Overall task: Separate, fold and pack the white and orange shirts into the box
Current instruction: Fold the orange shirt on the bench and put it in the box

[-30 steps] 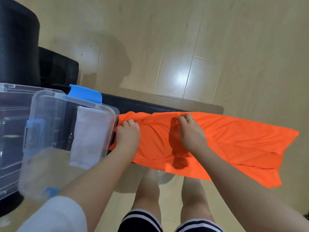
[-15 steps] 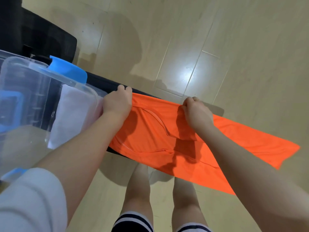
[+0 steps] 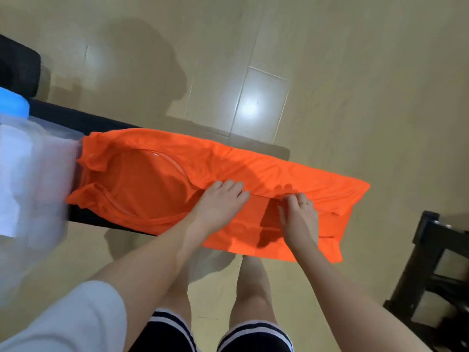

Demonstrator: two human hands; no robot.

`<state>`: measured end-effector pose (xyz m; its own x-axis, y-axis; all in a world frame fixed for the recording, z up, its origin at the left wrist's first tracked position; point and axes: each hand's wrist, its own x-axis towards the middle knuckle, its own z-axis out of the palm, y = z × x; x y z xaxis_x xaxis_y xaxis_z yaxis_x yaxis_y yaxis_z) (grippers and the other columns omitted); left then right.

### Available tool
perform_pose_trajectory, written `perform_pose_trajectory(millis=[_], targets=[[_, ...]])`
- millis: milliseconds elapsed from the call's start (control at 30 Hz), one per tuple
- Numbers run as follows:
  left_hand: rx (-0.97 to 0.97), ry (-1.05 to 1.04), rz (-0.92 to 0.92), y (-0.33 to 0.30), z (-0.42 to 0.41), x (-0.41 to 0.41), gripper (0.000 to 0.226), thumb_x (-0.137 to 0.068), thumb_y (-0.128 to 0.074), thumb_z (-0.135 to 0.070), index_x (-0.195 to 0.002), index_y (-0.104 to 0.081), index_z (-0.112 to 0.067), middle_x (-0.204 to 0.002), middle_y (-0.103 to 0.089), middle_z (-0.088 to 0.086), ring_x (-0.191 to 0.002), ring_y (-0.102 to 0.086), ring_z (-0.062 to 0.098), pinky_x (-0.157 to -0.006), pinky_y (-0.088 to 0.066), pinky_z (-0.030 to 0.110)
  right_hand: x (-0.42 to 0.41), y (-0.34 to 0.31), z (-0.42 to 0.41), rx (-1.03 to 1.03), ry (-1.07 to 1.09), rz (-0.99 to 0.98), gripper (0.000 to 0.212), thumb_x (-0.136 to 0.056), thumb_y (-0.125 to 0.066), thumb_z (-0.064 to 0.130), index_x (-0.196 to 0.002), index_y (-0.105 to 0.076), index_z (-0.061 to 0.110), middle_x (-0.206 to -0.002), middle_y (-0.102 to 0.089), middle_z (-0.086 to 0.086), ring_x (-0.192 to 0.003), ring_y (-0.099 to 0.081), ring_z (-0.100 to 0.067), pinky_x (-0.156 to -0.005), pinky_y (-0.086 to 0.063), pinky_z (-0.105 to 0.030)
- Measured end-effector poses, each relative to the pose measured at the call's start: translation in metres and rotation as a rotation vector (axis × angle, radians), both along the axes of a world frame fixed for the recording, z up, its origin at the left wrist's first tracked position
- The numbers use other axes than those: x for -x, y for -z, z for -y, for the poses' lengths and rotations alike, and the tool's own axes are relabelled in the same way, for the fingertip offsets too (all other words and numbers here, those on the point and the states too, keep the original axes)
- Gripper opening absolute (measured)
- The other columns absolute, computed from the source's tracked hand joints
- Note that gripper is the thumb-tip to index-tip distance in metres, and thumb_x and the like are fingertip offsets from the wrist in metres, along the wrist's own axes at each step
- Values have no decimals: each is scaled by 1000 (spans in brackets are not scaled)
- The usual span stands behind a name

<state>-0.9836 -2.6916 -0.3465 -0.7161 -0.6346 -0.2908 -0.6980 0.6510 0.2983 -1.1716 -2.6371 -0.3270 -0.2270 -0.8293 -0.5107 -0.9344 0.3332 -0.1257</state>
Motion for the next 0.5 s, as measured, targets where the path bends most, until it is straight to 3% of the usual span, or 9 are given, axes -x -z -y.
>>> perform_pose_trajectory(millis=[100, 233, 400, 500], targets=[[46, -36, 43, 9, -3, 21, 24, -67, -40, -19, -72, -64, -21, -72, -64, -2, -59, -61, 19, -48, -43, 24, 43, 9, -12, -13, -59, -139, 20, -74, -68, 13, -92, -62, 8, -94, -62, -18, -83, -59, -39, -67, -48, -43], [120, -27, 76, 16, -1, 26, 19, -65, -41, -13, -68, -59, -18, -66, -59, 3, -53, -58, 22, -44, -39, 24, 86, 23, -12, 29, -264, -233, 17, -68, -62, 14, -84, -61, 10, -79, -61, -13, -68, -60, -34, -57, -47, -35], [79, -55, 102, 12, 1, 27, 9, -64, -43, -4, -62, -50, -10, -56, -51, 10, -45, -54, 28, -36, -38, 27, 112, 18, -4, 9, -406, -91, 22, -62, -73, 1, -79, -60, 5, -73, -59, -15, -58, -58, -33, -47, -45, -31], [45, -110, 47, 2, -4, 24, 10, -65, -53, 2, -70, -50, -6, -62, -51, 15, -50, -54, 32, -40, -42, 33, 121, 3, -13, 93, -394, 41, 28, -64, -67, -4, -90, -60, 4, -82, -58, -16, -64, -59, -35, -53, -49, -34]])
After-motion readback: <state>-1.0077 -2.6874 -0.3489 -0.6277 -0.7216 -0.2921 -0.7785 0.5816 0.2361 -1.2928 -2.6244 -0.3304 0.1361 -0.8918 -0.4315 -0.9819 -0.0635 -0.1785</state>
